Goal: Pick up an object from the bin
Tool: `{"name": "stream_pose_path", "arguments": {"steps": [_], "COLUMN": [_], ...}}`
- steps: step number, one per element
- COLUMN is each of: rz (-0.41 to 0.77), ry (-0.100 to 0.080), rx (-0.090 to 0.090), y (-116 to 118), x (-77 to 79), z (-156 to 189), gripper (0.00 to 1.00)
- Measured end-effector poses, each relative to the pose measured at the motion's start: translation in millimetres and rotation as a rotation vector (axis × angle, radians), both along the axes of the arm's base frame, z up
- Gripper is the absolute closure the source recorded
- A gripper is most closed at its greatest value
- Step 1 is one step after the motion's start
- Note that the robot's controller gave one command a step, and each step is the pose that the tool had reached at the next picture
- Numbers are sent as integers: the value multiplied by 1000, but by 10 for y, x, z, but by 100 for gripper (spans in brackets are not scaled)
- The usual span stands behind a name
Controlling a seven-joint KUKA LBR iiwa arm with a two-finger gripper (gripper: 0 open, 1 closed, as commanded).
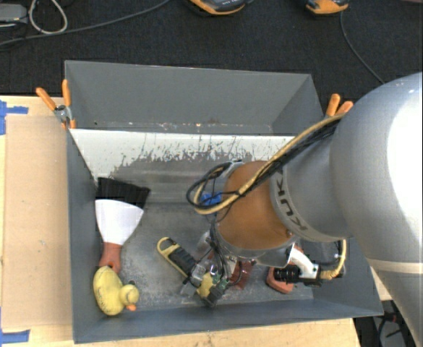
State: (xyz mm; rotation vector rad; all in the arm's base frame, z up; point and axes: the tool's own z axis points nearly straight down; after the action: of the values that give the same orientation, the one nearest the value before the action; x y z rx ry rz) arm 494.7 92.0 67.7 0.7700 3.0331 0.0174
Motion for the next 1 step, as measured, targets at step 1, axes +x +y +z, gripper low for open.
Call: {"name": "stream_pose_path", "arguments": {"steps": [1], "rz": [88], "ry": [6], "rx": [-3], "y": [265], "x": [-159], "z": [12], "gripper": [0]}}
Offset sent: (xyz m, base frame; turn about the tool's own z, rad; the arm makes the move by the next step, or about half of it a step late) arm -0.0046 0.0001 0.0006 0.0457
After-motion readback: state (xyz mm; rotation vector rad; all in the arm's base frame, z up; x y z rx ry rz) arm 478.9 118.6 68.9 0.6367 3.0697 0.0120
